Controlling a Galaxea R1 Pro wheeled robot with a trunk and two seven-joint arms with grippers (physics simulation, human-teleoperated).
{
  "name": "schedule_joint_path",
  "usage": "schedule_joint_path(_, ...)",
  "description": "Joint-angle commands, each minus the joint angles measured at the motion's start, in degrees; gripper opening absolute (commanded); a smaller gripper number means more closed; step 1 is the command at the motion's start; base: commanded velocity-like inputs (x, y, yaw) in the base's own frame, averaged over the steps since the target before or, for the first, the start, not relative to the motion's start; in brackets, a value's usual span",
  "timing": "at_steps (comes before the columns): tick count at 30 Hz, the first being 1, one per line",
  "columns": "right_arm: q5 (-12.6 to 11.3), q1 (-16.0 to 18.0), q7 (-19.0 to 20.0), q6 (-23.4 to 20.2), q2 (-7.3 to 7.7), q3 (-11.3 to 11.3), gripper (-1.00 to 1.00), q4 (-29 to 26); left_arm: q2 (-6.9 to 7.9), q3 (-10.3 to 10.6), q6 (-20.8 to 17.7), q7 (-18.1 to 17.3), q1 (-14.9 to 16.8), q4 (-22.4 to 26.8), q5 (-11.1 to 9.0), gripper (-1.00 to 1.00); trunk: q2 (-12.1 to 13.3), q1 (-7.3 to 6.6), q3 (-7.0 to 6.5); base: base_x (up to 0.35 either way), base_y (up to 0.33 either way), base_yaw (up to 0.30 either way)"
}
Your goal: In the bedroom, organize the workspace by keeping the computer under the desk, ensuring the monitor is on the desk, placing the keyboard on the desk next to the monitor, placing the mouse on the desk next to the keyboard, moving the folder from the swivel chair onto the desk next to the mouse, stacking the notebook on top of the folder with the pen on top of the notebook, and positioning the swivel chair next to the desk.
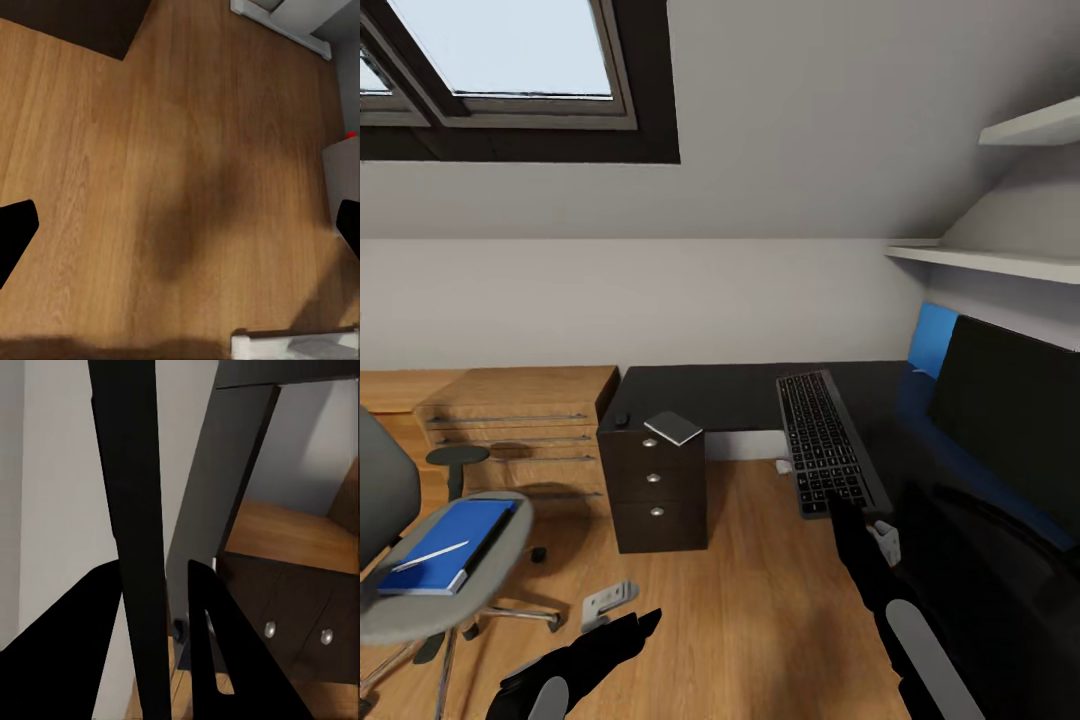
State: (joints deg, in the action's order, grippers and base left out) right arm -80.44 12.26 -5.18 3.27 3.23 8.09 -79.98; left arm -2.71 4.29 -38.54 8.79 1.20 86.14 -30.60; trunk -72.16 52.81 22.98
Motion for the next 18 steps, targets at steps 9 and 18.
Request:
schedule_joint_path(9,-0.38,0.05,0.06,0.45,-0.06,1.54,-1.00,-0.17,-0.01,0.02,-0.22,0.53,0.03,0.08,-0.62,1.00,-0.05,-0.03,0.07,-0.327,-0.164,0.000)
schedule_joint_path(18,-0.38,0.05,1.85,0.41,0.11,2.28,-1.00,-0.17,-0.01,0.02,-0.22,0.56,0.03,0.08,-0.61,1.00,-0.05,-0.03,0.07,-0.327,-0.149,0.000)
